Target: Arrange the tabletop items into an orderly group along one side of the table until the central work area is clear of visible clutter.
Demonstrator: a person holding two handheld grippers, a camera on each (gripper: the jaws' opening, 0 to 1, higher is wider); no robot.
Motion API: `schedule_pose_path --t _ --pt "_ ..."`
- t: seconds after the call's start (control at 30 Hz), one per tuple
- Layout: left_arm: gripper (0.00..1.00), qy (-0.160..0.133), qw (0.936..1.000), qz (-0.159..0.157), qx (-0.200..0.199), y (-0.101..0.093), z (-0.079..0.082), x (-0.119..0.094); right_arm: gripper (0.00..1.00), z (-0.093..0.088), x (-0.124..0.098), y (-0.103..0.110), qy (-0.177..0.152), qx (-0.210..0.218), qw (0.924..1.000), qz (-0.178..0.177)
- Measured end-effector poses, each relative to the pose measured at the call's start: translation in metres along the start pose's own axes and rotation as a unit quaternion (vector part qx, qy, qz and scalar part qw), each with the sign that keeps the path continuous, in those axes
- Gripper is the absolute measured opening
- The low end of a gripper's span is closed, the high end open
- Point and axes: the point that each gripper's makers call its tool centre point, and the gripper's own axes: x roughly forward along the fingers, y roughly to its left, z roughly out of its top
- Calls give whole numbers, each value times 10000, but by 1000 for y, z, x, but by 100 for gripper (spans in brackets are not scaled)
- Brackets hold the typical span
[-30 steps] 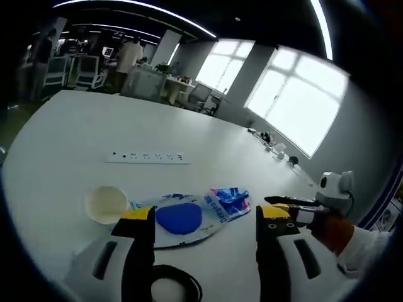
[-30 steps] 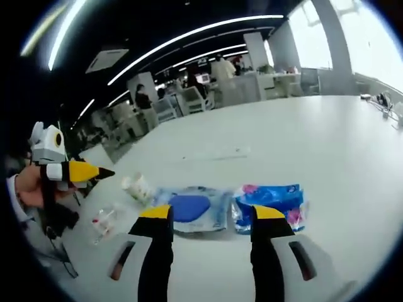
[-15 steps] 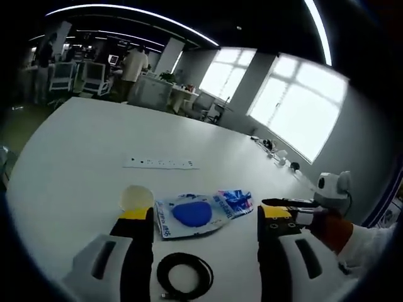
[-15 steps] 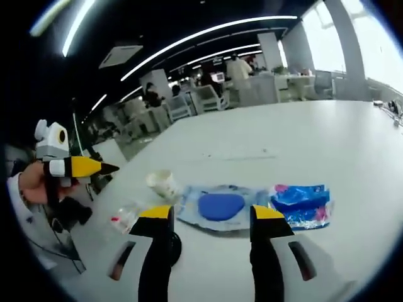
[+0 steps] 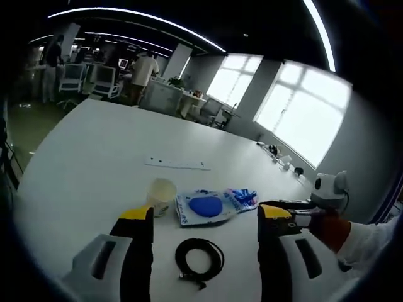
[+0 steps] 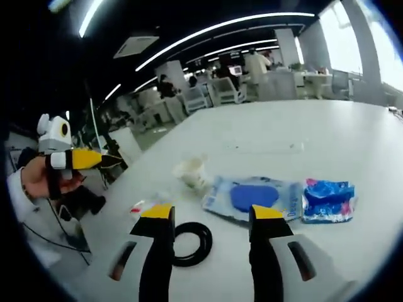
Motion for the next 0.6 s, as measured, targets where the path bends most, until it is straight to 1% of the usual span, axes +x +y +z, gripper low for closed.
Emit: schedule_pose_path --t 0.1,0.13,0.3,0.47,0.5,0.6 --pt "67 13 10000 66 -45 6 -8 -7 45 -10 5 8 141 -55 9999 62" --pt "67 20 9999 75 -70 7 -10 -9 45 -12 6 6 165 -58 9998 80" --pt "66 55 9998 112 -150 11 -22 -17 44 -28 16 11 405 -22 9990 167" --pt "66 116 9997 158 -160 15 -33 -24 43 -51 35 16 763 -134 9967 224" --pt "65 126 9997 156 -153 16 -35 -24 42 -53 37 16 785 -145 9966 225" --pt "65 156 9996 151 -183 18 -41 -27 41 -69 50 17 1023 -277 9941 222"
